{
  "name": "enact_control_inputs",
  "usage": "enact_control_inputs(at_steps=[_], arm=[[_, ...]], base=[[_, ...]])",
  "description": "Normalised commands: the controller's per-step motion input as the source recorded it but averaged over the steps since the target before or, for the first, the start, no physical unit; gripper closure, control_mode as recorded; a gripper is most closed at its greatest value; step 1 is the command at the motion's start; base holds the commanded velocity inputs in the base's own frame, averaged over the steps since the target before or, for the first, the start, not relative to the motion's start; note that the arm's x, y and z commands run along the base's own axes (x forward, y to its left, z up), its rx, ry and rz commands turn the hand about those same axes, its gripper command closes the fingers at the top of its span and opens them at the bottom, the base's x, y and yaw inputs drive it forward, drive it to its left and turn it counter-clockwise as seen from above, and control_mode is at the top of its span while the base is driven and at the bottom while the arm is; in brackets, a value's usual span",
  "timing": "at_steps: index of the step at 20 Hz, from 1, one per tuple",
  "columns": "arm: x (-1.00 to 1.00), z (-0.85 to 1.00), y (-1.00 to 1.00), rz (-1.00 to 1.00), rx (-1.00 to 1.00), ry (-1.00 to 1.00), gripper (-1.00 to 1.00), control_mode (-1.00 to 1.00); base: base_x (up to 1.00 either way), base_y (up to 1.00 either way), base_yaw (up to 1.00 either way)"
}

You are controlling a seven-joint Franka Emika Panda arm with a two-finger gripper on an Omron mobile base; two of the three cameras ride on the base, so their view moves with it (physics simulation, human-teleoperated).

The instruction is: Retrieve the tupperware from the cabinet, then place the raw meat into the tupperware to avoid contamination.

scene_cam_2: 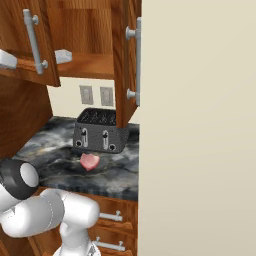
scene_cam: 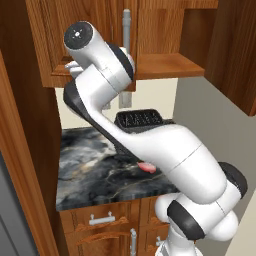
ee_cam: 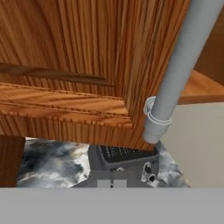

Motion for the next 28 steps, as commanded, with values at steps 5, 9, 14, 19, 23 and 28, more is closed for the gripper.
enact_control_inputs(at_steps=[5,9,14,19,23,28], arm=[[-0.47,0.07,-0.10,0.00,0.00,0.00,-1.00,-1.00],[-0.41,0.12,-0.33,-0.02,0.05,0.00,-1.00,-1.00],[-0.15,0.01,-0.66,-0.08,0.32,0.00,-1.00,-1.00],[0.06,0.00,-0.59,-0.03,0.34,-0.13,-1.00,-1.00],[0.14,0.00,-0.60,0.00,0.35,-0.14,-1.00,-1.00],[0.25,0.00,-0.58,0.00,0.34,-0.16,-1.00,-1.00]], base=[[0.00,0.00,0.00],[0.00,0.00,0.00],[0.00,0.00,0.00],[0.00,0.00,0.00],[0.00,0.00,0.00],[0.00,0.00,0.00]])
